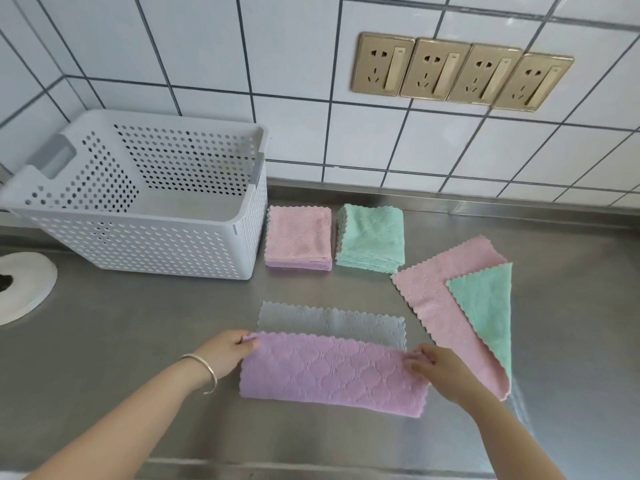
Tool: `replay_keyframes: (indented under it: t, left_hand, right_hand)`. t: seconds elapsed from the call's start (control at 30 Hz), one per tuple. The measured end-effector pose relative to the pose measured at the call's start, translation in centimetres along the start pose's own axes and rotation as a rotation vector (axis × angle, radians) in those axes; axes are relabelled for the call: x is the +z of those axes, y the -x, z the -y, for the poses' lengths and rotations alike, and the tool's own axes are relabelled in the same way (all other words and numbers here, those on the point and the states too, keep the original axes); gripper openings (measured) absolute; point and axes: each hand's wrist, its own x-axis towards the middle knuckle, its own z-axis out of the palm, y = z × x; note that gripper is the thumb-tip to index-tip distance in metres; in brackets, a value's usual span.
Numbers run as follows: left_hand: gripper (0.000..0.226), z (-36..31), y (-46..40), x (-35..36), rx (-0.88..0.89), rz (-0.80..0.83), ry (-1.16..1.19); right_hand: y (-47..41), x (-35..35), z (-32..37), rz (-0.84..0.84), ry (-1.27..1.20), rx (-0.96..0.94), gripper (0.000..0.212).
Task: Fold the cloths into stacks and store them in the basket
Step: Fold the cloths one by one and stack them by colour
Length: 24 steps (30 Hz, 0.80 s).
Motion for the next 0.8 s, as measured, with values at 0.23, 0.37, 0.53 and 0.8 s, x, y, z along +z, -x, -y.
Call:
replay_keyframes:
  t: [0.23, 0.37, 0.53, 0.8]
  left_hand:
    - [0.024, -1.5, -4.5, 0.9, -0.061, -0.187, -0.125]
    - [0.032, -1.6, -6.3, 1.0, -0.064, -0.235, -0.147]
    - [0.036, -1.5, -8.0, 1.0, -0.097, -0.242, -0.289]
    - [0.035, -0.5, -9.4, 1.2, -0.160, -0.226, -0.356]
  right_hand:
    - [-3.9, 0.3, 1.1, -0.085, -0.006, 0.033, 0.028]
    - [-5.0, 0.6, 1.2, -0.128, -0.035, 0.081, 0.034]
    - [-6.0, 0.8, 1.1, -0.155, -0.015, 0.121, 0.029]
    - [-6.9, 1.7, 0.7, -0.258, -0.029, 0.171, 0.035]
